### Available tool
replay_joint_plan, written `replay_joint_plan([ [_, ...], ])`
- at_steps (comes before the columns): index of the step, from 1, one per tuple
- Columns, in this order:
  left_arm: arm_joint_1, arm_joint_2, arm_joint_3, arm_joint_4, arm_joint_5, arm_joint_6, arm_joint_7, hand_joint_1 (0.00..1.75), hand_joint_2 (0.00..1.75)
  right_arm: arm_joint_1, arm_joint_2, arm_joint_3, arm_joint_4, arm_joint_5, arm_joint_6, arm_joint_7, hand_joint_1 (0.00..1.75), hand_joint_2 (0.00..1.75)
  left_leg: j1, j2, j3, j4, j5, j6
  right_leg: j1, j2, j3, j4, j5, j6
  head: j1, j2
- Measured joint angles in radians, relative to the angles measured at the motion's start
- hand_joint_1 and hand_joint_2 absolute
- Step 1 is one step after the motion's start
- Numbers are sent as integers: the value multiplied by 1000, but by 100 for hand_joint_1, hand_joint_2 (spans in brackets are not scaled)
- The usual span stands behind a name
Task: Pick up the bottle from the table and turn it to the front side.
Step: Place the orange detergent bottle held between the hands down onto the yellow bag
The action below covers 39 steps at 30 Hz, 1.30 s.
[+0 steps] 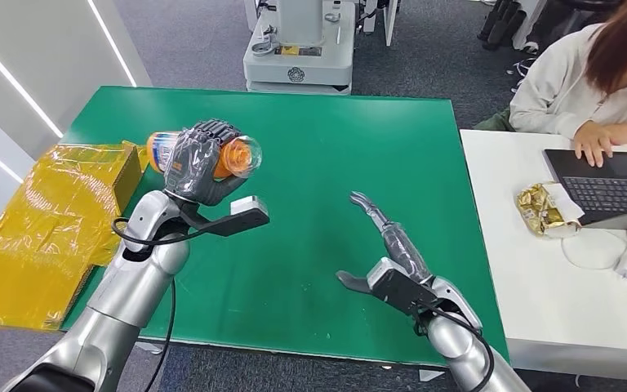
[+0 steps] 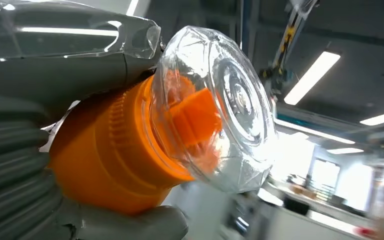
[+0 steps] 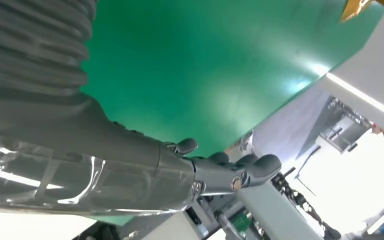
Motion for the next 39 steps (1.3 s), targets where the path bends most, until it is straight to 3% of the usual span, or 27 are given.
replay_joint_plan([
  [2, 12, 8, 1, 2, -115, 21, 43, 175, 175, 29, 0, -20, -34, 18, -6, 1, 0, 175, 0, 0, 0, 0, 0, 0, 0, 0, 0, 0, 0, 0, 0, 0],
  [7, 48, 20, 11, 13, -194, 40, 76, 175, 175, 87, 0, -59, -98, 55, -8, 10, 0, 175, 0, 0, 0, 0, 0, 0, 0, 0, 0, 0, 0, 0, 0, 0],
  [15, 143, 60, 39, 25, -485, 36, 207, 175, 175, 210, 5, -154, -207, 113, -5, 15, 0, 175, 0, 0, -1, -1, 0, 0, 0, -1, 0, 0, -1, 0, 0, 0],
  [21, 171, 123, -5, 110, -495, 33, 387, 175, 175, 280, 5, -209, -251, 123, -8, -1, 0, 175, 0, 1, -1, -1, -1, -1, 0, 1, -1, 0, -1, 0, 0, 0],
  [29, 170, 162, -61, 179, -496, 29, 417, 175, 175, 306, 5, -232, -272, 124, -8, -1, 0, 175, 0, 1, -1, -1, -1, -1, 0, 1, -1, 0, 0, 0, 0, 0],
  [34, 163, 192, -115, 238, -496, -16, 530, 175, 175, 322, 17, -247, -284, 145, -7, 3, 0, 175, 0, 2, -1, -1, -1, -1, 0, 2, -2, 0, 0, 0, 0, 0],
  [39, 148, 207, -169, 315, -496, 3, 556, 175, 175, 344, 33, -259, -300, 168, -5, 10, 0, 175, 0, 1, -1, -1, -1, -1, 0, 1, -2, 0, 0, 0, 0, 0],
])
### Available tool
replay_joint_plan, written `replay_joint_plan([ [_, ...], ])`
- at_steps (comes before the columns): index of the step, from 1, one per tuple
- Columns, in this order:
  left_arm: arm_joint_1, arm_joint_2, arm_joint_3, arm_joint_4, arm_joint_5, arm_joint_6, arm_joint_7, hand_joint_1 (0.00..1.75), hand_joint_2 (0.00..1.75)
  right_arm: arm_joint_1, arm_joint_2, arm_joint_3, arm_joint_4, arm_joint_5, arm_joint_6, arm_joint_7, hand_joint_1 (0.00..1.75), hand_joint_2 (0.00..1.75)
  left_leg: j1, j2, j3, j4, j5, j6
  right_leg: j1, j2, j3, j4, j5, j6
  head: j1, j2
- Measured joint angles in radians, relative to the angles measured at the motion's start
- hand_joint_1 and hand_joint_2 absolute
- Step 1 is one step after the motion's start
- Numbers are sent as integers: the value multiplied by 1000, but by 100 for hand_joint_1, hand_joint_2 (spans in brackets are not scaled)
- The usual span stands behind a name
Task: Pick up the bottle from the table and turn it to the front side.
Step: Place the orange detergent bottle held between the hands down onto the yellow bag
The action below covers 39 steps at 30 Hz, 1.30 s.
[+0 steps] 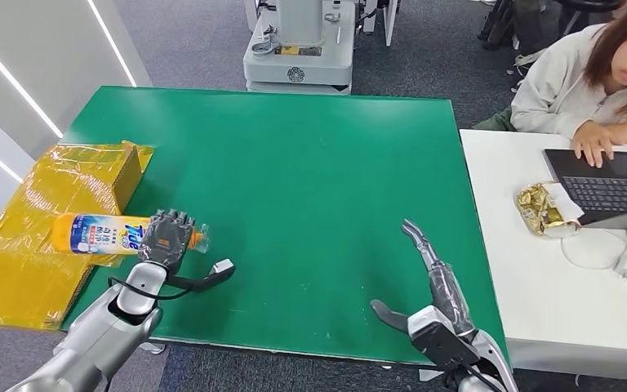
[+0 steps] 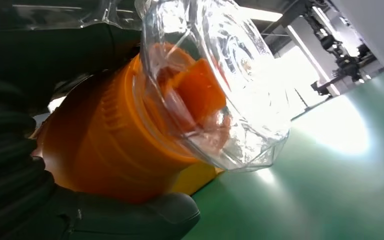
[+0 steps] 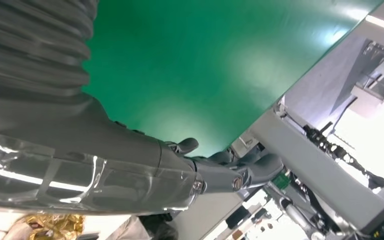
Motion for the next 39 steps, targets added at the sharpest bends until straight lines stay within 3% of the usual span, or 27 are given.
replay_joint_plan([
  [10, -69, -17, -30, 132, 0, 11, -88, 175, 175, 32, 24, -11, -32, 26, 2, 10, 0, 175, 0, 0, 0, 0, 0, 0, 0, 0, 0, 0, 0, 0, 0, 0],
  [11, -78, -19, -29, 147, 0, 11, -98, 168, 175, 33, 27, -12, -35, 29, 5, 12, 0, 175, 0, 0, 0, 0, 0, 0, 0, 0, 1, 0, 0, 0, 0, 0],
  [15, -111, -28, -26, 203, 0, 31, -126, 8, 175, 34, 33, -18, -42, 35, 16, 15, 0, 175, 0, 0, 0, 0, 0, 0, 0, 0, 1, 0, 0, 0, 0, 0],
  [16, -116, -29, -26, 213, 0, 39, -131, 0, 175, 34, 35, -18, -43, 36, 18, 16, 0, 175, 0, 0, 0, 0, 0, 0, 0, 0, 1, 0, 0, 0, 0, 0],
  [33, -147, -70, 77, 255, 1, 53, -257, 0, 175, 51, 48, -28, -62, 39, 20, 22, 0, 175, 0, 0, 1, 0, 0, 0, 0, 0, 1, 1, 0, 0, 0, 0],
  [37, -141, -94, 126, 255, 29, 59, -336, 0, 175, 53, 48, -32, -62, 36, 19, 21, 0, 175, 0, 0, 1, 0, 0, 0, 0, 0, 2, 1, 0, 0, 0, 0],
  [39, -126, -112, 159, 241, 128, 57, -417, 0, 175, 54, 49, -33, -62, 32, 20, 20, 0, 175, 0, 0, 1, 0, 0, 0, 0, 0, 2, 0, 0, 0, 0, 0],
])
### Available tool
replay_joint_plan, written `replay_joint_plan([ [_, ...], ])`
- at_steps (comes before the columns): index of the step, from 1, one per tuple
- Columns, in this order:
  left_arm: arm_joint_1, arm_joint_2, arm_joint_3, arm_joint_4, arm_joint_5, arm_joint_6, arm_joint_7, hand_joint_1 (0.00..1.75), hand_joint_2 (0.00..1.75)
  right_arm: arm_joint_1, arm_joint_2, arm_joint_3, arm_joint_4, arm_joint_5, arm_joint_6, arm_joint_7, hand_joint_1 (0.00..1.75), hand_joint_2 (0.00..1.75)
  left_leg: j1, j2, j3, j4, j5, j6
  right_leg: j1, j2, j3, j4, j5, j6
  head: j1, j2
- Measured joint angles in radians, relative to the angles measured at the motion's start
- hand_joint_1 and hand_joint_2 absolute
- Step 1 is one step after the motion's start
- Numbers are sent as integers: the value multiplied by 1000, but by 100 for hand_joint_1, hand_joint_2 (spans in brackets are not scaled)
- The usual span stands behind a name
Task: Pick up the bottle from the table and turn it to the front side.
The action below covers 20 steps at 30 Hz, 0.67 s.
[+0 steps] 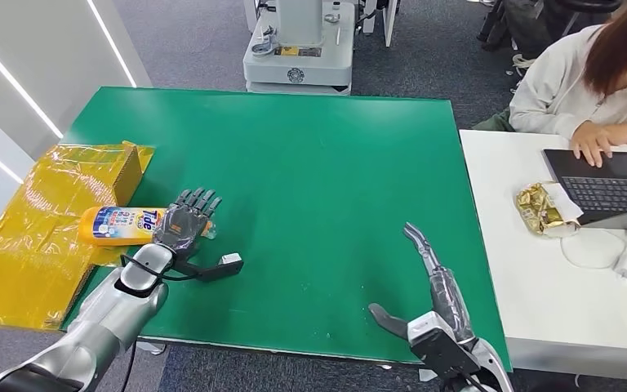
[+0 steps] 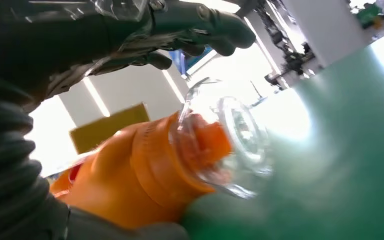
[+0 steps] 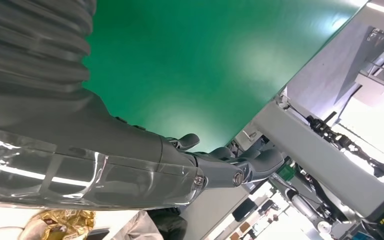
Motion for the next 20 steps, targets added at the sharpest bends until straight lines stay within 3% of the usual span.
replay_joint_plan([
  [3, 49, -32, 58, -55, 206, -24, -121, 0, 175, 1, 5, -1, 0, -11, 7, -4, 0, 175, 0, 0, 0, 0, 0, 0, 0, 0, 0, 0, 0, 0, 0, 0],
  [9, 136, -73, 119, -180, 382, -5, -195, 0, 175, -2, 13, -1, 3, -35, 13, -14, 0, 175, 0, 0, 0, 0, 0, 0, 0, 0, -1, 0, 0, 0, 0, 0],
  [13, 219, -112, 136, -355, 462, 107, -183, 0, 175, -13, 18, -1, 12, -72, 8, -25, 0, 175, 0, -1, -1, 0, 0, 0, 0, -1, 0, 0, 0, 0, 0, 0],
  [20, 274, -134, 138, -509, 489, 107, -164, 0, 175, -22, 19, -1, 26, -85, 0, -30, 0, 175, 0, -1, -1, 0, 0, 0, 0, -1, 0, 0, 0, 0, 0, 0],
])
